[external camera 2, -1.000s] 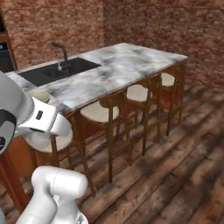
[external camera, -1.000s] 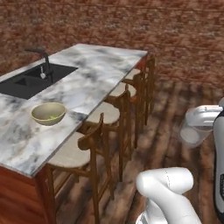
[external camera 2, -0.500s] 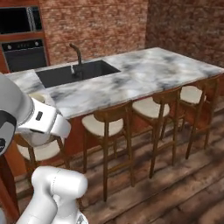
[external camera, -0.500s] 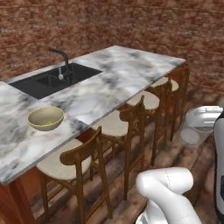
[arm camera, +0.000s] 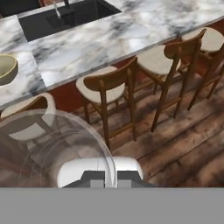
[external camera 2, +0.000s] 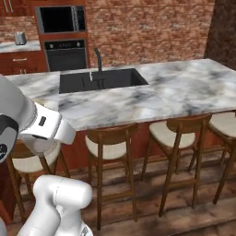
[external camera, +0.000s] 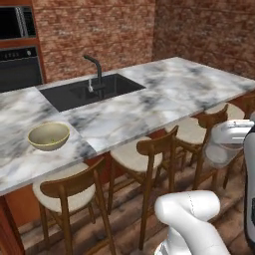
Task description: There is a bowl on the dining counter. Grab a lemon wedge from the fridge and place it in the bowl. Then get the liquor bottle and glass cup from the cabinet and place them next to the bowl.
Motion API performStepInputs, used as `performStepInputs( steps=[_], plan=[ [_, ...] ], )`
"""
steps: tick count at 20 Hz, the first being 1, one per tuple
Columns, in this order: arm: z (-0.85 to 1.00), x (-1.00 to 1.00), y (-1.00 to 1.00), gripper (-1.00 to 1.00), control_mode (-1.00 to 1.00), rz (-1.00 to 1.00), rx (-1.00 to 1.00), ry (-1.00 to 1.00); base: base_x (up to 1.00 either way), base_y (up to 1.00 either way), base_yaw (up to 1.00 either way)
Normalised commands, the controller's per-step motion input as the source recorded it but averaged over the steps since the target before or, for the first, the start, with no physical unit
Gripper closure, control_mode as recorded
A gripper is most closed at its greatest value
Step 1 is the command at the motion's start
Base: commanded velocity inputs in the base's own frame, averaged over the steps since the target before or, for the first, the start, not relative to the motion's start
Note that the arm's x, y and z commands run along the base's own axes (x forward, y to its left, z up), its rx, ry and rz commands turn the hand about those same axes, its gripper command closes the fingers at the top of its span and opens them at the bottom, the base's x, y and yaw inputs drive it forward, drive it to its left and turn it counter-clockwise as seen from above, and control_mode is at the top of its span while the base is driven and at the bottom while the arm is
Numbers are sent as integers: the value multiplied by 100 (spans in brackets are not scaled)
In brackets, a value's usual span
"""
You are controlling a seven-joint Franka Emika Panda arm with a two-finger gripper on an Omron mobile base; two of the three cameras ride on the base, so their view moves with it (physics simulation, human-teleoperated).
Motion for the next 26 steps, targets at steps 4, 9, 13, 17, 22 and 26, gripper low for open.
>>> performStepInputs(
  steps=[4, 9, 13, 17, 22, 26],
  plan=[
    [0, 0, 0, 100, 100, 0, 0, 0, 67, -11, 42],
    [0, 0, 0, 100, 100, 0, 0, 0, 89, 1, 26],
    [0, 0, 0, 100, 100, 0, 0, 0, 100, 0, 21],
    [0, 0, 0, 100, 100, 0, 0, 0, 94, 0, 19],
    [-11, 60, 13, 100, -100, 9, 0, 15, 40, 3, 7],
    [-30, 100, 35, 100, -100, 9, 0, 25, 0, 0, 0]
  ],
)
